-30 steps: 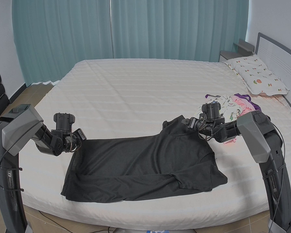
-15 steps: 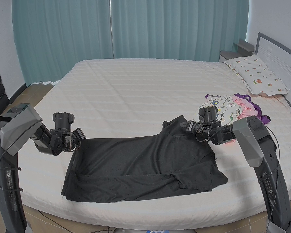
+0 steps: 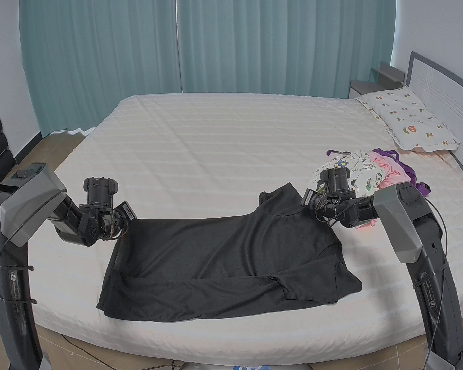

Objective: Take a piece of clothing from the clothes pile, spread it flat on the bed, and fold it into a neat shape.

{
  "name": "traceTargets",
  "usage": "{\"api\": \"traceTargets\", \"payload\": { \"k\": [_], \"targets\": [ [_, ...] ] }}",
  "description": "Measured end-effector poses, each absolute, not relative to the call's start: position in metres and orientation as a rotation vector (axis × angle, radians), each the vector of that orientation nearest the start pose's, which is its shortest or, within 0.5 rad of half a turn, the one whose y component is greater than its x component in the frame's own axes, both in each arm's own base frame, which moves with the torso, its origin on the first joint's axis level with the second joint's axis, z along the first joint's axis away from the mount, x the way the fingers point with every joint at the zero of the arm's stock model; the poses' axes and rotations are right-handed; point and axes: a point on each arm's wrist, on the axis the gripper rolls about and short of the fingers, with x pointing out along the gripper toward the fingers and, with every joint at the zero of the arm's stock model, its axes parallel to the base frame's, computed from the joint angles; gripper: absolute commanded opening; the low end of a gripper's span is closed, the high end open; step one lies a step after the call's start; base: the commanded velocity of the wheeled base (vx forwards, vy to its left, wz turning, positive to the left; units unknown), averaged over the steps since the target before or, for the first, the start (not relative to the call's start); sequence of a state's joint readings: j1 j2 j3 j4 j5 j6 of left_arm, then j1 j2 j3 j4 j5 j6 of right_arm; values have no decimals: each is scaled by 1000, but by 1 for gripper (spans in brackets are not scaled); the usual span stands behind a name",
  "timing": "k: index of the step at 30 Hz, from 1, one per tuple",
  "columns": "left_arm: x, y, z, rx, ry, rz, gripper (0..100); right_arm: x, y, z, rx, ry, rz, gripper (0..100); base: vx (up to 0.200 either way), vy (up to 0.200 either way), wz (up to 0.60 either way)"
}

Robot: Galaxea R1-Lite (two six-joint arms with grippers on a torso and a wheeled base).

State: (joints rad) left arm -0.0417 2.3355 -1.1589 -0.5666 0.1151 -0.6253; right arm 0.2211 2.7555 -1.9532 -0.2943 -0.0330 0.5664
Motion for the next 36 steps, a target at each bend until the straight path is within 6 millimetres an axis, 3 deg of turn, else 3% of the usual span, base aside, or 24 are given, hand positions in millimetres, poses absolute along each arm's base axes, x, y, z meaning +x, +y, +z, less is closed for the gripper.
{"api": "traceTargets", "payload": {
  "k": [16,22,36],
  "targets": [
    [427,5,34,-573,529,295,0,522,105,15,569,501,-13,0,0,0,0],
    [428,8,36,-575,523,300,0,520,102,25,579,401,11,0,0,0,0],
    [419,20,42,-584,518,326,0,513,103,22,535,332,47,0,0,0,0]
  ]
}}
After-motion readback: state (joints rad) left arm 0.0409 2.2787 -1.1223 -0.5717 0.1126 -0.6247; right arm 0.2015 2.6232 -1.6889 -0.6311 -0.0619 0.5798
